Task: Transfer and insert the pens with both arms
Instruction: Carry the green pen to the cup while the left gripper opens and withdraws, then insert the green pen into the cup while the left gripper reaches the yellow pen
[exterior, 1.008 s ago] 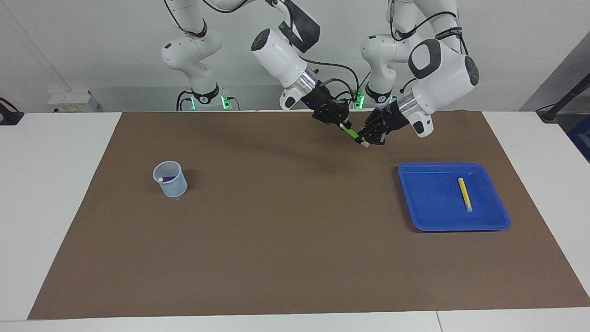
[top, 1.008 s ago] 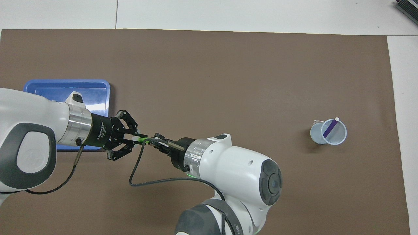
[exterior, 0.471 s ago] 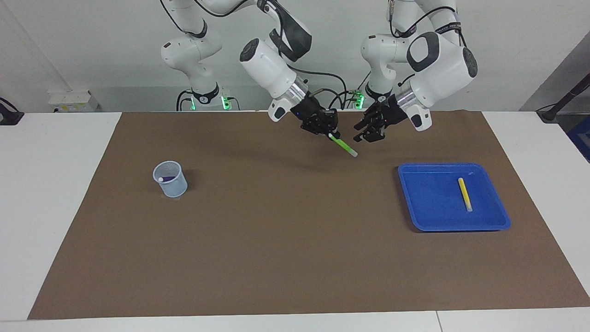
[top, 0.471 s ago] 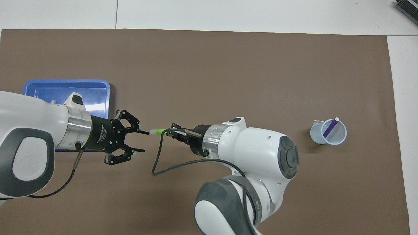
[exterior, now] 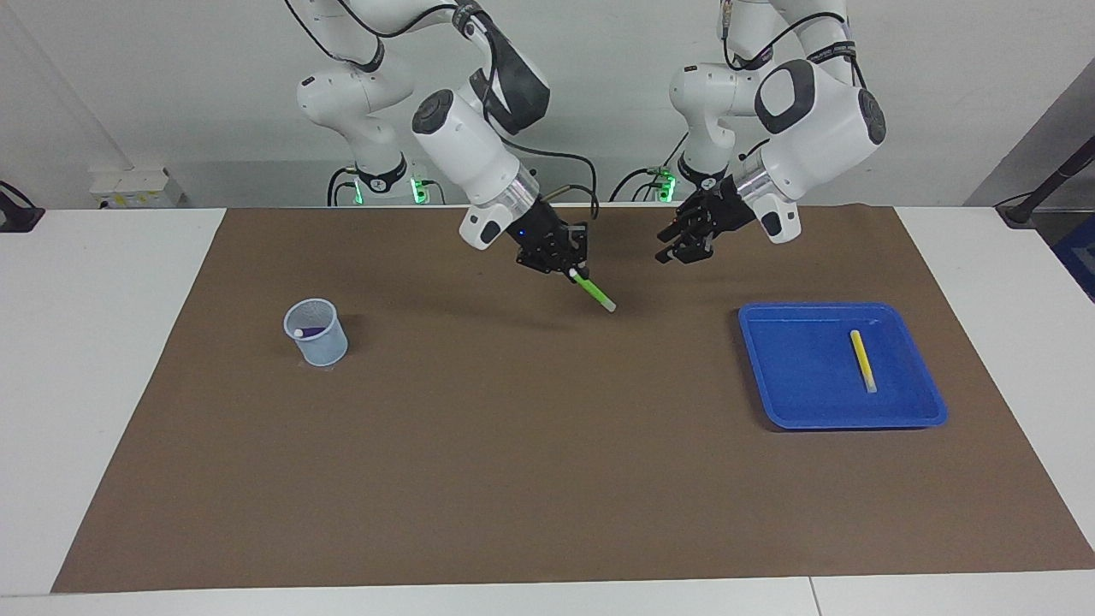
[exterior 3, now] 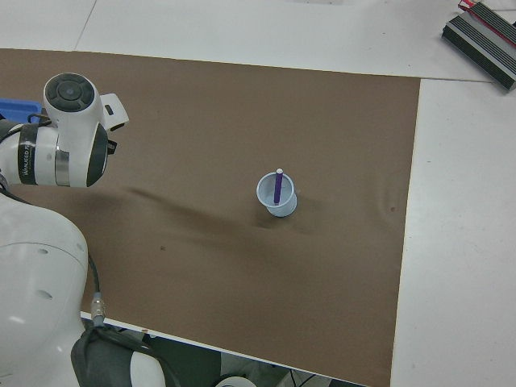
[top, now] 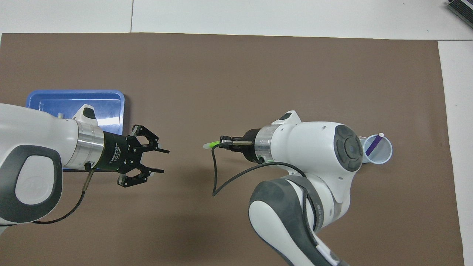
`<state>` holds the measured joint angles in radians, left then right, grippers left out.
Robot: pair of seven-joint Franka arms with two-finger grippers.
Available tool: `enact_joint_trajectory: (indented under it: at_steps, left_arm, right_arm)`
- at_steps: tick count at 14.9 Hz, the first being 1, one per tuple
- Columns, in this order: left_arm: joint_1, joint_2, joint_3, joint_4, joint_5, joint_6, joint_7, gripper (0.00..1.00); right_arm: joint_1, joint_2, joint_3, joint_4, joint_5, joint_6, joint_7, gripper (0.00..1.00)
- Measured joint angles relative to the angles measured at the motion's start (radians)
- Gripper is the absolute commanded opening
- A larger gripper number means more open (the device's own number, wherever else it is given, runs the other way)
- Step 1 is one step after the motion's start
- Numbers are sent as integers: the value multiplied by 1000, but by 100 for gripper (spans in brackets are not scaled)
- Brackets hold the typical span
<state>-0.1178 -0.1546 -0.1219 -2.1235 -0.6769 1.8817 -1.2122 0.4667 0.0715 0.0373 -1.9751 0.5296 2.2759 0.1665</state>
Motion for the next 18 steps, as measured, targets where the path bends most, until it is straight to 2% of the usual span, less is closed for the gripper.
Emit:
enact_joint_trajectory:
  at_steps: [4, 7, 9, 13, 18]
  left_arm:
    - [0, -2, 2, -8, 67, 0, 153, 50]
    - [6, -2, 11, -11, 163, -7, 365, 49]
    - [32, -2, 16, -12, 229, -15, 546, 49]
    - [153, -3, 23, -13, 327, -28, 907, 49]
    - [259, -5, 27, -12, 503, -13, 1217, 49]
  right_arm:
    - [-178, -65, -5, 8, -217, -288, -279, 0]
    - [-310, -98, -8, 9, -371, -411, -517, 0]
    - [-356, -103, -9, 14, -460, -449, -640, 0]
    - [-378, -118, -10, 44, -622, -518, -823, 0]
    - [-469, -123, -12, 33, -641, -478, -999, 0]
